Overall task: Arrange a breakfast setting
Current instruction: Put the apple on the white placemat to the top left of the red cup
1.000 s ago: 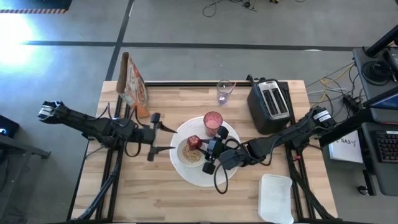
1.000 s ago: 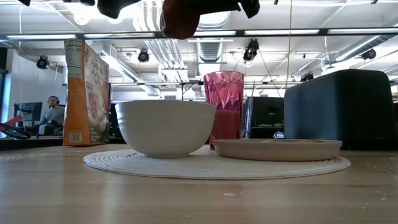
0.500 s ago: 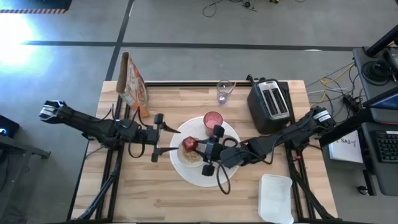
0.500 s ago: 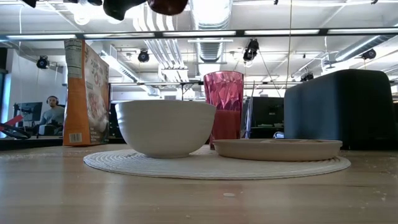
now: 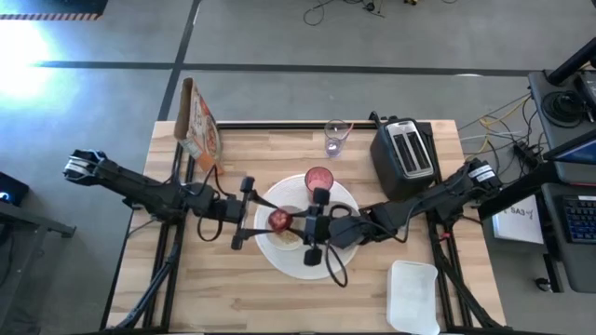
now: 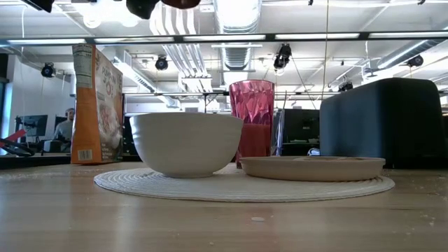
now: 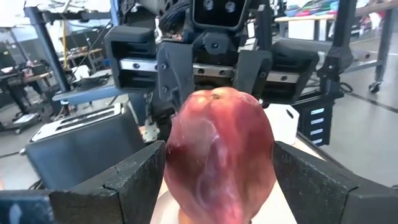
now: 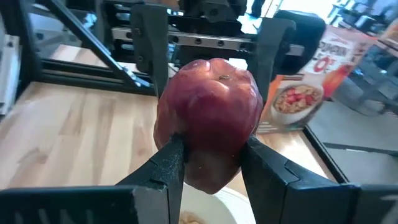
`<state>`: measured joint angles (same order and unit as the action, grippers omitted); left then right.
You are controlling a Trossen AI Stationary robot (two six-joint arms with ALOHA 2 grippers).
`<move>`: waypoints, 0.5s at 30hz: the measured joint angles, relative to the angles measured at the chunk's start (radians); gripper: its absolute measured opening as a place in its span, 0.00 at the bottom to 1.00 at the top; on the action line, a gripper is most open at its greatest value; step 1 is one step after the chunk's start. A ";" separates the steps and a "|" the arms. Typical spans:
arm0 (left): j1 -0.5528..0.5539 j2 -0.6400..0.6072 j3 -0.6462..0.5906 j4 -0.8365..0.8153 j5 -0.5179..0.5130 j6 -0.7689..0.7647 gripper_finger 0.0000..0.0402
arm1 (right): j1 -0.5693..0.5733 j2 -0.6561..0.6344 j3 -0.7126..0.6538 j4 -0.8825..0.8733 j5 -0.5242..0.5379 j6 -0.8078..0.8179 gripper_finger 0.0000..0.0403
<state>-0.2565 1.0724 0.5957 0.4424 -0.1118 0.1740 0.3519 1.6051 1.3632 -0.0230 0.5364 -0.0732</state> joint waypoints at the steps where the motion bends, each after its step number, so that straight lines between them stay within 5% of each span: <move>1: 0.000 0.004 0.000 0.008 0.008 0.000 0.68 | -0.001 0.000 0.000 0.003 -0.006 -0.004 0.30; 15: 0.001 0.021 0.000 0.047 0.048 -0.006 0.63 | -0.006 0.000 0.000 0.025 -0.028 -0.059 0.30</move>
<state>-0.2558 1.0931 0.5953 0.4896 -0.0643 0.1684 0.3458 1.6051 1.3632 0.0021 0.5079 -0.1326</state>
